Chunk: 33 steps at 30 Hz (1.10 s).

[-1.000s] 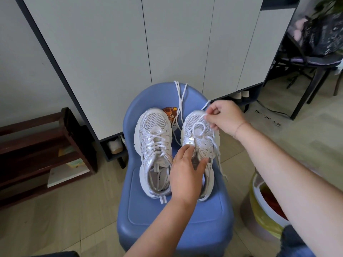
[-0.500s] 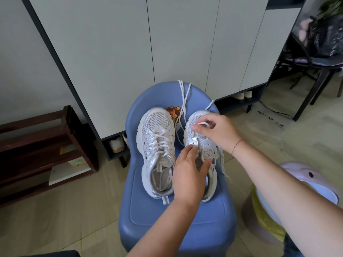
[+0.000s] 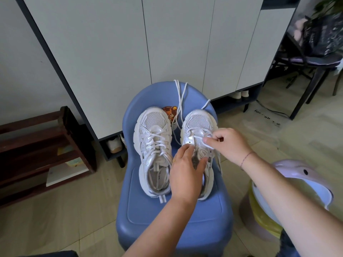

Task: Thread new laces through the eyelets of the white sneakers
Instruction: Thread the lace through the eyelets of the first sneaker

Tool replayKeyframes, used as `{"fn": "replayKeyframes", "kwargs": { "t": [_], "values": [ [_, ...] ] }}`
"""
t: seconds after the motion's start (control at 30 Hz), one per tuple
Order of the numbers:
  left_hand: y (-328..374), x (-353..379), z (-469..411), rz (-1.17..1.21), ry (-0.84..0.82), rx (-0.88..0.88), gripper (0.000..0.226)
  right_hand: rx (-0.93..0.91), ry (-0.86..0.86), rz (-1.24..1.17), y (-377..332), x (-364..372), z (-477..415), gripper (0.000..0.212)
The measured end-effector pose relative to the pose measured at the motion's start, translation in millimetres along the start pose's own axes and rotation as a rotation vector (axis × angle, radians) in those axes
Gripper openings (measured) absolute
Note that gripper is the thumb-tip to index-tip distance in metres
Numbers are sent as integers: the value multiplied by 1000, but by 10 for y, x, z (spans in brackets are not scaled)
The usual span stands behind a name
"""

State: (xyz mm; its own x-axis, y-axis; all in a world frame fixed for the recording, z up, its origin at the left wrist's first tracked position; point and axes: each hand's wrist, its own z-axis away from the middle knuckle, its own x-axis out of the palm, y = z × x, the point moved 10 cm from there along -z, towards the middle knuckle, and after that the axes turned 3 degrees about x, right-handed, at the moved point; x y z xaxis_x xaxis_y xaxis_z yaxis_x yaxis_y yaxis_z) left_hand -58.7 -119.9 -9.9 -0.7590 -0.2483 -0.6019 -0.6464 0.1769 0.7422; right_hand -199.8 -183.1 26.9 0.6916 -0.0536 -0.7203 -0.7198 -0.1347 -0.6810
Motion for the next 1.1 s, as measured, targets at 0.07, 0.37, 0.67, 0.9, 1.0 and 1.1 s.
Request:
{"fn": "replayKeyframes", "kwargs": {
  "t": [0.07,0.37,0.67,0.9,1.0,1.1],
  "values": [
    [5,-6,-6,-6,-5,-2,48,-37,10,52,-88,48,-57,20],
    [-10,1,-25,-10,-14,-5,50,-13,31,380,-384,201,-255,20],
    [-13,17,-25,-31,-8,-4,49,43,-72,455,-260,287,-289,23],
    [21,16,5,-66,11,20,49,46,-149,-297,-23,214,-138,22],
    [71,16,34,-73,23,36,47,94,-112,-602,45,199,-77,21],
    [82,-5,28,-57,36,36,43,142,-91,-772,86,224,-44,20]
  ]
}}
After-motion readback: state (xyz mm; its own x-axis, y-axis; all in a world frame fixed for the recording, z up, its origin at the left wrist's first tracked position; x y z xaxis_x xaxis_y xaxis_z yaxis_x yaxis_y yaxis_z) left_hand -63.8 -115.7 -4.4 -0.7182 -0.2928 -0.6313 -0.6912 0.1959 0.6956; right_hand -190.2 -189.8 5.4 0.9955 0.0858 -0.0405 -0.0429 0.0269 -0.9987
